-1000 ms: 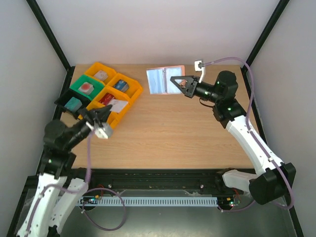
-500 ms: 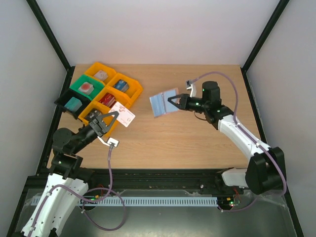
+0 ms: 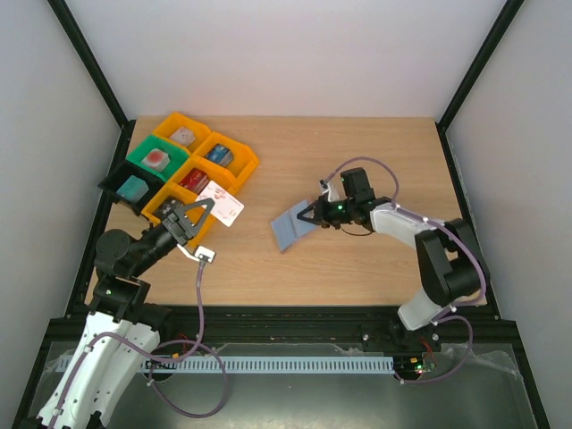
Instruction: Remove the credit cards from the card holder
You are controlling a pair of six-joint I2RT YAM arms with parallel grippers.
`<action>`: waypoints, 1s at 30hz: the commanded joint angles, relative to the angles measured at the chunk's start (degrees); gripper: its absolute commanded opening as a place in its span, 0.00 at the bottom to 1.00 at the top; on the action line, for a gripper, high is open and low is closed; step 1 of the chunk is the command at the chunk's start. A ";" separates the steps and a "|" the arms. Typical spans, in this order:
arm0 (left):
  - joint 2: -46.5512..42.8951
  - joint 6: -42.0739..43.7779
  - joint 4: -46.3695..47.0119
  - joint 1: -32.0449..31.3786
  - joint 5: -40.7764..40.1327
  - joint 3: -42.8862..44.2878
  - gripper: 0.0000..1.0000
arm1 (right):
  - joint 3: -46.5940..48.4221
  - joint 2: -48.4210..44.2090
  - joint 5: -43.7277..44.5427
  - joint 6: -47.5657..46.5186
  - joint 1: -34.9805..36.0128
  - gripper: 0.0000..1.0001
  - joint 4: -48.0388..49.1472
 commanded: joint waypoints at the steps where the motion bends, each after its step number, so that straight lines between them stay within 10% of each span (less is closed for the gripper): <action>1: 0.44 2.32 1.69 -0.18 0.46 2.02 0.02 | -0.74 4.82 -2.80 -3.47 0.80 0.02 -2.89; 6: 0.96 1.30 1.90 -0.22 -0.60 2.30 0.02 | 1.32 8.54 2.09 -8.07 0.79 0.03 -9.52; 15: 2.70 -0.27 1.79 -0.28 -0.21 3.04 0.02 | 12.76 5.42 30.60 -16.18 0.57 0.89 -30.13; 19: 7.31 0.70 4.08 -1.20 2.22 4.64 0.02 | 25.06 -0.01 39.42 -23.20 0.61 0.94 -39.82; 26: 13.17 -1.99 8.64 -7.35 3.88 5.77 0.02 | 39.21 -6.86 -5.18 -28.26 2.87 0.91 -32.50; 30: 19.70 -3.93 20.21 -11.03 3.75 5.53 0.02 | 39.17 -7.82 -13.78 -18.30 6.78 0.90 -16.75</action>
